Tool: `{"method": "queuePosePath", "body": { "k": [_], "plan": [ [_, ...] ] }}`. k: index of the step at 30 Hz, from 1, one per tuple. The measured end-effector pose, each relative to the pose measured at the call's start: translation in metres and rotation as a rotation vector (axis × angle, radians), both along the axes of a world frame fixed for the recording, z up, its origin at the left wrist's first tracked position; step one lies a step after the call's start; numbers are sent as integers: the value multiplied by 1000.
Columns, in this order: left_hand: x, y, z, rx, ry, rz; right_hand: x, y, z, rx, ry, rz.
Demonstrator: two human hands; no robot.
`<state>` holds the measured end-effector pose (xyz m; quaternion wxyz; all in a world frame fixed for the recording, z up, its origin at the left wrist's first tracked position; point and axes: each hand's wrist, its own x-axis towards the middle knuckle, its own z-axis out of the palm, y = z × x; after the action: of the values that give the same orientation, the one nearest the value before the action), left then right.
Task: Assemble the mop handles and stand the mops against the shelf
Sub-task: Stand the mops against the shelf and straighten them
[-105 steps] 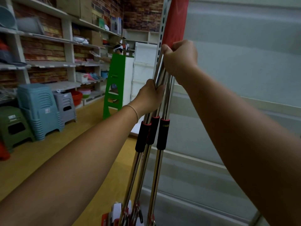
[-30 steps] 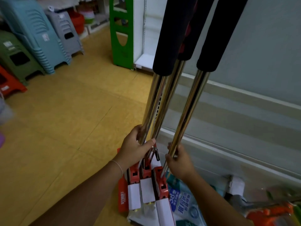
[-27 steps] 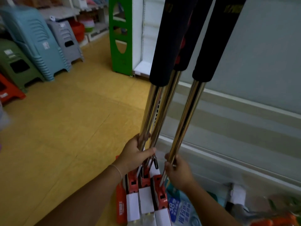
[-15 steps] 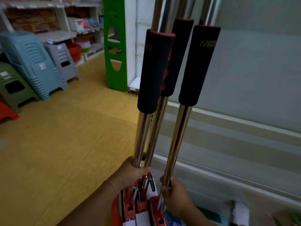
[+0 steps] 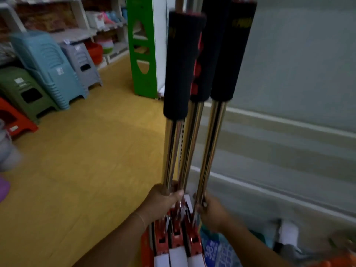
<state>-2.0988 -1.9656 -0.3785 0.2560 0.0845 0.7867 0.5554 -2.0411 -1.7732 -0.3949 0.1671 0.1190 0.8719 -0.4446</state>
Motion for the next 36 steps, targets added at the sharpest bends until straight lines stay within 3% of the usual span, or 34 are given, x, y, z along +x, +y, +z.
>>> {"method": "queuePosePath", "body": {
  "k": [4,10,14,21,27,36],
  "plan": [
    [10,-7,-22,-59,-55,7,11,1,-15,75,40,20],
    [-1,-12,-29,-123,-76,-174,15,-2,-25,82,83,-45],
    [-6,-8,-37,-30,-77,-282,17,1,-30,89,90,-38],
    [4,3,-41,69,156,-68,16,14,-43,70,18,112],
    [2,-9,-29,48,164,-69,16,14,-53,215,81,139],
    [2,-57,-17,34,143,-114,22,-15,-52,262,145,69]
  ]
}}
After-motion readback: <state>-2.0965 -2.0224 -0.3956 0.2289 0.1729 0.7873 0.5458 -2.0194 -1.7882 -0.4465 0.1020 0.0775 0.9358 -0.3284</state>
